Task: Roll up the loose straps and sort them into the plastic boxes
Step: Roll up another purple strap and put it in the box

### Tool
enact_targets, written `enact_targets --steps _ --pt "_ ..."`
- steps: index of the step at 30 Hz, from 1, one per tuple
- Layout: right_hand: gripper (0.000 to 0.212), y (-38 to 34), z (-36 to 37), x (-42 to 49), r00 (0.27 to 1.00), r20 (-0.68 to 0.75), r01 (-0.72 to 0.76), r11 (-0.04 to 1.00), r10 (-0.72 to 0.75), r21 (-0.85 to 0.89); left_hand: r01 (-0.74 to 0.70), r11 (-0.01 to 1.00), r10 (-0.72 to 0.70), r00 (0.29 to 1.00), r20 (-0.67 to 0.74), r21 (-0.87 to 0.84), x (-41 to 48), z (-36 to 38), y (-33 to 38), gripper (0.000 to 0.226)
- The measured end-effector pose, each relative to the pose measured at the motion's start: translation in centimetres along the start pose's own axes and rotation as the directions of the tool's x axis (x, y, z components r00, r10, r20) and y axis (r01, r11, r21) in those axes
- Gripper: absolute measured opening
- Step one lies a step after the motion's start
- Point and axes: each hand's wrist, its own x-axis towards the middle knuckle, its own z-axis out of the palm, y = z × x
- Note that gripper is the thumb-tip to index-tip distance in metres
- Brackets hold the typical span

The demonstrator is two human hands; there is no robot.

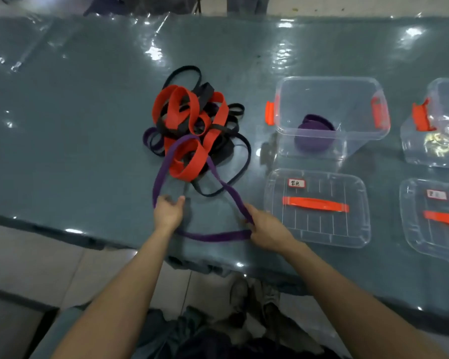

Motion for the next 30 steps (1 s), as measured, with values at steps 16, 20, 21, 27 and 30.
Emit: enact_targets --steps 16,20,21,27,30 --pt "0.056 -0.9 0.7 -2.5 0.993 0.034 0.118 0.934 -0.113 -0.336 -0.214 0.971 0.234 0.94 0.248 -0.106 0.1 5.2 3.7 0.025" --pt "0.062 -1.9 -0.5 -0.3 0.997 -0.057 0.041 0.971 -0.055 -0.234 -0.444 0.844 0.43 0.896 0.113 0.302 0.9 1.0 0.6 0.022" --pt "0.06 -2.5 -0.5 0.7 0.996 -0.068 0.034 0.975 -0.05 -0.218 -0.454 0.797 0.458 0.884 0.093 0.398 1.2 -0.2 -0.7 0.021" --pt "0.053 -6.2 -0.1 6.0 0.979 -0.143 0.112 0.971 -0.144 -0.213 -0.369 0.817 0.388 0.92 0.051 0.443 4.9 -4.4 -6.0 0.016" --pt "0.058 -7.9 0.0 8.5 0.966 -0.156 0.166 0.958 -0.206 -0.235 -0.327 0.9 0.311 0.945 0.1 0.288 6.2 -4.3 -5.3 0.017"
